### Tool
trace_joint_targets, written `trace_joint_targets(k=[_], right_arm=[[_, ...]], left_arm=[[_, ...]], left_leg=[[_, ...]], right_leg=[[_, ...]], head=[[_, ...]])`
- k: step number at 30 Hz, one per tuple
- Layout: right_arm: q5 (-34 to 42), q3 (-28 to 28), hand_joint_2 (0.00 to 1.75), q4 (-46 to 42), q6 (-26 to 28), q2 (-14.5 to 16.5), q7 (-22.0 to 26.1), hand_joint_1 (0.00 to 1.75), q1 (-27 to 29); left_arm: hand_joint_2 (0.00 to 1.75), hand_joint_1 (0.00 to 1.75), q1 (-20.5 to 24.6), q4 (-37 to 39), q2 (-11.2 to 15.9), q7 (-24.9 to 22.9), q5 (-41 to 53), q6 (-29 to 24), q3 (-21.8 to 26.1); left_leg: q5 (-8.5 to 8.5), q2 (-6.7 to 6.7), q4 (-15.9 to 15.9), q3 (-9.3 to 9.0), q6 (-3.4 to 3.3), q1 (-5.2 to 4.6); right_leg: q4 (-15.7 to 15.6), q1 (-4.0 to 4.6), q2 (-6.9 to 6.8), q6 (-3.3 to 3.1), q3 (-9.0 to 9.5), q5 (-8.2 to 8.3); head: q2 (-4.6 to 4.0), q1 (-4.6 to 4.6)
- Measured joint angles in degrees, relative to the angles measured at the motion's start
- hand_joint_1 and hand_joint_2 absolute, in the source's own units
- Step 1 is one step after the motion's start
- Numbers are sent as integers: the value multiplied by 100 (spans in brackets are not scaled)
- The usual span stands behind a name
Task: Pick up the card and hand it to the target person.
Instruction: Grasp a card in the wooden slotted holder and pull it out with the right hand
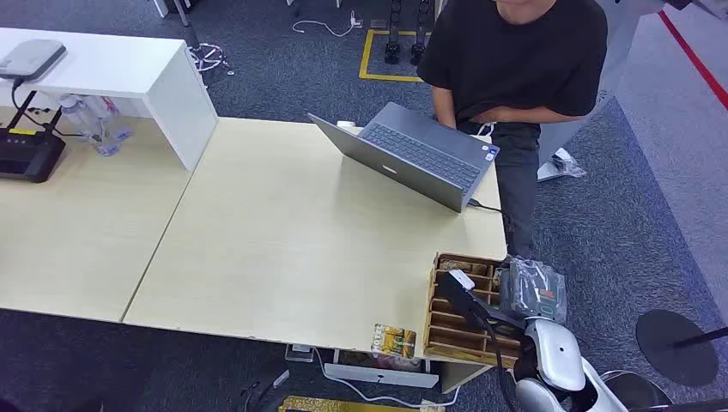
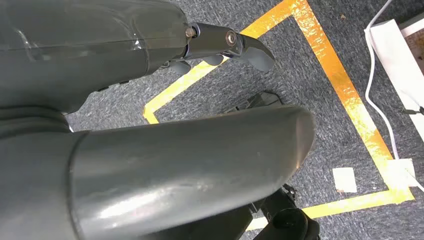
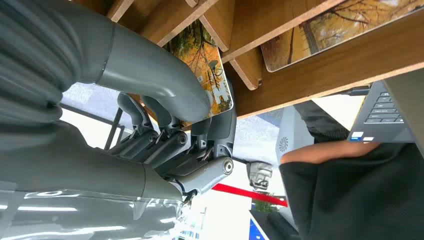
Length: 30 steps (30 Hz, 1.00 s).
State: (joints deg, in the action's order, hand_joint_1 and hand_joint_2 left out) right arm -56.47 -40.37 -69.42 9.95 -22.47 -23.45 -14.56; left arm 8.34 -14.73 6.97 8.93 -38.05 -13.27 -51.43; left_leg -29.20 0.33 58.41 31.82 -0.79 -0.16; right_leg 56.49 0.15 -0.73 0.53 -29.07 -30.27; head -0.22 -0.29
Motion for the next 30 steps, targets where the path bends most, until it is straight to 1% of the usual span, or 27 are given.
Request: trace_joint_targets(k=[11,19,30], right_arm=[[-27,4,175,0,38,-2,0,147,0],[-141,31,175,-15,226,-33,0,151,0],[-515,259,175,-474,470,-151,0,152,2]], left_arm=[[0,0,0,0,0,12,0,-2,0],[0,0,-3,0,0,34,2,-2,0],[0,0,-11,0,0,80,0,-2,0]], left_leg=[[0,0,0,0,0,0],[0,0,0,1,0,0],[0,0,0,0,0,0]], right_leg=[[0,0,0,0,0,0],[0,0,0,0,0,0],[0,0,0,0,0,0]], head=[[0,0],[0,1],[0,0]])
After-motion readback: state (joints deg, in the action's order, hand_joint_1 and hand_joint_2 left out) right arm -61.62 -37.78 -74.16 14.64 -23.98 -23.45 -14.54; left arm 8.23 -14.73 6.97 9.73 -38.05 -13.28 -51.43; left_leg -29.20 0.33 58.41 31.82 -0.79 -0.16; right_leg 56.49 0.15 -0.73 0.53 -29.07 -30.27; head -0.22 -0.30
